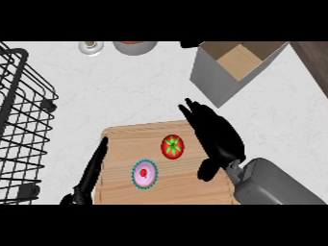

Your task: Pick the tomato from the cutting board and place it in the cardboard box

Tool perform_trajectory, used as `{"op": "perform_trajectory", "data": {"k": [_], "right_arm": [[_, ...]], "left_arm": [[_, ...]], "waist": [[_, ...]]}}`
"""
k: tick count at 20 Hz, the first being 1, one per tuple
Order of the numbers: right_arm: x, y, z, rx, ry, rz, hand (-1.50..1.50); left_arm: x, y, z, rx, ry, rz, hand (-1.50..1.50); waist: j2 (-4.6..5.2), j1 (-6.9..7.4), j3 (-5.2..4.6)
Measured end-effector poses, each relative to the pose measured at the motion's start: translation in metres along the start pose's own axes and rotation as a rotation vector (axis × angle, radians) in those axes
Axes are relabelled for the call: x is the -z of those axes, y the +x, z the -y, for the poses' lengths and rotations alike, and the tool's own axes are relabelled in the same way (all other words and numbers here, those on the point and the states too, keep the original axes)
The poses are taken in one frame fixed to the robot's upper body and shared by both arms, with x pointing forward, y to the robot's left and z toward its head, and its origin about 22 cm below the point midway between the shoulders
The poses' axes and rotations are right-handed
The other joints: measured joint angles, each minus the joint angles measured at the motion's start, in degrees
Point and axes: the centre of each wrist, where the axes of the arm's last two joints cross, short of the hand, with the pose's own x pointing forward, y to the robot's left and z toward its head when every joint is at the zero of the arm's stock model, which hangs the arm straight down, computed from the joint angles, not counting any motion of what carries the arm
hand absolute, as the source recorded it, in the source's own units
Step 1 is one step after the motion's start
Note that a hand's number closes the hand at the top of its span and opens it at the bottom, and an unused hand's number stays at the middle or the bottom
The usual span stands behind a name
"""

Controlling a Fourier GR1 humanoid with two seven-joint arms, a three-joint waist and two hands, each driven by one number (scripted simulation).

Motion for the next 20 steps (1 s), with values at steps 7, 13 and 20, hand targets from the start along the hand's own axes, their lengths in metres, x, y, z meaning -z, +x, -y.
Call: {"op": "perform_trajectory", "data": {"k": [7, 13, 20], "right_arm": [[0.008, 0.022, -0.009, -0.001, -0.014, -0.123, -1.50], [0.009, 0.023, -0.022, -0.012, 0.029, -0.192, -1.50], [0.020, 0.019, -0.028, -0.009, 0.058, -0.243, -1.50]], "left_arm": [[0.040, -0.005, -0.005, -0.012, -0.154, 0.038, 0.00], [0.090, -0.038, -0.021, -0.032, -0.240, 0.059, 0.00], [0.108, -0.046, -0.020, -0.144, -0.356, 0.141, 0.00]], "waist": [[0.17, 4.72, 0.22], [-0.21, 7.18, 0.44], [-1.57, 8.80, 2.01]]}}
